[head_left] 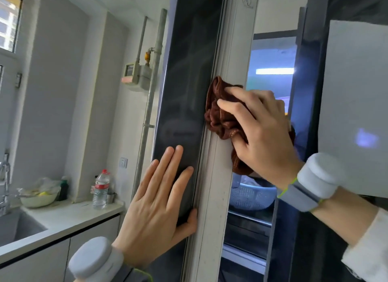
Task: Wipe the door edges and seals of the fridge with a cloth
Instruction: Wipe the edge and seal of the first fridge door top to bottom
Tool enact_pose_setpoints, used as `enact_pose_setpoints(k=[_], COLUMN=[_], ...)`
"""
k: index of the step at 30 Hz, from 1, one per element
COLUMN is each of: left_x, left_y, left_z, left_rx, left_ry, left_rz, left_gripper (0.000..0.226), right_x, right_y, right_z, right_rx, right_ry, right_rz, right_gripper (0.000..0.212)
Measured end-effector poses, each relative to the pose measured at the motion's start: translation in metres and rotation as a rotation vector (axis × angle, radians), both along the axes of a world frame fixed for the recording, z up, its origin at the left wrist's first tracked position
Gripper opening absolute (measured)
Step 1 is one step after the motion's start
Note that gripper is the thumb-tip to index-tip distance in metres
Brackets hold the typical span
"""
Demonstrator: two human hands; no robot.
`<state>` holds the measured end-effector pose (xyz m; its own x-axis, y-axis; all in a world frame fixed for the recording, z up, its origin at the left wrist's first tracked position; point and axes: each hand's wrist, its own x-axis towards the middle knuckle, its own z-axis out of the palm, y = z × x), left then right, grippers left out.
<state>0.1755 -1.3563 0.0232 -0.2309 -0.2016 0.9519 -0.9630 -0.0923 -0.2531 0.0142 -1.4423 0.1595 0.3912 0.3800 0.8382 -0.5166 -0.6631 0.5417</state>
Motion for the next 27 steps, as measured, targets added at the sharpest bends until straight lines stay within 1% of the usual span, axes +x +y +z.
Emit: enact_pose_setpoints(k=[7,10,13,15,17,20,22,24,27], left_x=[-0.002,-0.005,-0.004,-0.004,-0.004,-0.002,0.000,0.001,0.004], left_y=[-0.002,-0.001,0.000,0.002,0.003,0.004,0.003,0.003,0.004], left_z=[0.000,0.001,0.002,0.003,0.003,0.004,0.004,0.003,0.002], left_rx=[-0.018,-0.020,0.009,0.024,0.017,0.008,0.007,0.005,-0.002], left_ry=[-0.001,0.005,-0.011,-0.019,-0.011,-0.007,-0.011,-0.005,0.000], left_rz=[-0.009,-0.013,0.005,0.015,0.011,0.013,0.019,0.012,0.002], left_gripper=[0.063,0.063,0.069,0.071,0.070,0.069,0.069,0.068,0.067], right_x=[-0.008,-0.015,-0.023,-0.027,-0.030,-0.026,-0.018,-0.008,-0.003], right_y=[0.002,0.004,0.006,0.010,0.017,0.027,0.028,0.025,0.022], right_z=[-0.059,-0.091,-0.114,-0.110,-0.093,-0.051,-0.029,-0.022,-0.028], right_rx=[-0.003,-0.008,0.004,-0.002,-0.035,-0.071,-0.113,-0.145,-0.183], right_ry=[0.111,0.203,0.306,0.355,0.351,0.203,0.154,0.160,0.179], right_rz=[-0.064,-0.112,-0.146,-0.153,-0.158,-0.157,-0.210,-0.259,-0.309], right_gripper=[0.038,0.037,0.037,0.039,0.039,0.045,0.045,0.043,0.040])
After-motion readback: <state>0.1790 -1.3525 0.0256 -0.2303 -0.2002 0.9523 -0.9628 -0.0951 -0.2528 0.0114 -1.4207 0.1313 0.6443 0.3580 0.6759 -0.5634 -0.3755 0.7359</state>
